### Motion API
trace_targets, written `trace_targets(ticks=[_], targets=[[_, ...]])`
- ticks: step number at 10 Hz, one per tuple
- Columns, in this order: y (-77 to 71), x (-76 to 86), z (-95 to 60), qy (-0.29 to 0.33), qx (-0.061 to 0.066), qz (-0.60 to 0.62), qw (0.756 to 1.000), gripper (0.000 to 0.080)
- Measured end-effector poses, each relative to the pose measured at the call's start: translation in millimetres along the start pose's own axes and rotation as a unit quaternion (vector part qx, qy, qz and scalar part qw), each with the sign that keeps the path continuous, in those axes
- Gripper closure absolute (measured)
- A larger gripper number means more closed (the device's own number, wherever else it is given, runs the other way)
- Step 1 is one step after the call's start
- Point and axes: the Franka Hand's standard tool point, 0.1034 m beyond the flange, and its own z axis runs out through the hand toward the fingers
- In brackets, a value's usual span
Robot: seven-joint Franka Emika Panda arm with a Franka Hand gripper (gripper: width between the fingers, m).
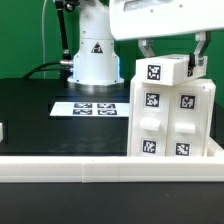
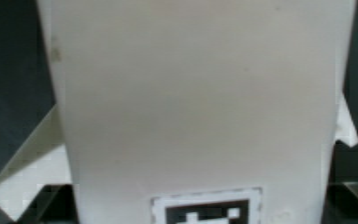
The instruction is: Assemble cabinet
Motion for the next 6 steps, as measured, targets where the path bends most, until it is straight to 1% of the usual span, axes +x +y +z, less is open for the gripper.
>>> trace_targets(ticks=[1, 5, 6], targets=[[-2.1, 2.0, 0.1, 0.003, 0.017, 0.047, 0.999, 0.0239], [-3.0, 1.9, 0.2, -0.002, 0.022, 0.159, 0.987, 0.0239], [-3.7, 2.5, 0.7, 0.001, 0.031, 0.222, 0.975, 0.0239]])
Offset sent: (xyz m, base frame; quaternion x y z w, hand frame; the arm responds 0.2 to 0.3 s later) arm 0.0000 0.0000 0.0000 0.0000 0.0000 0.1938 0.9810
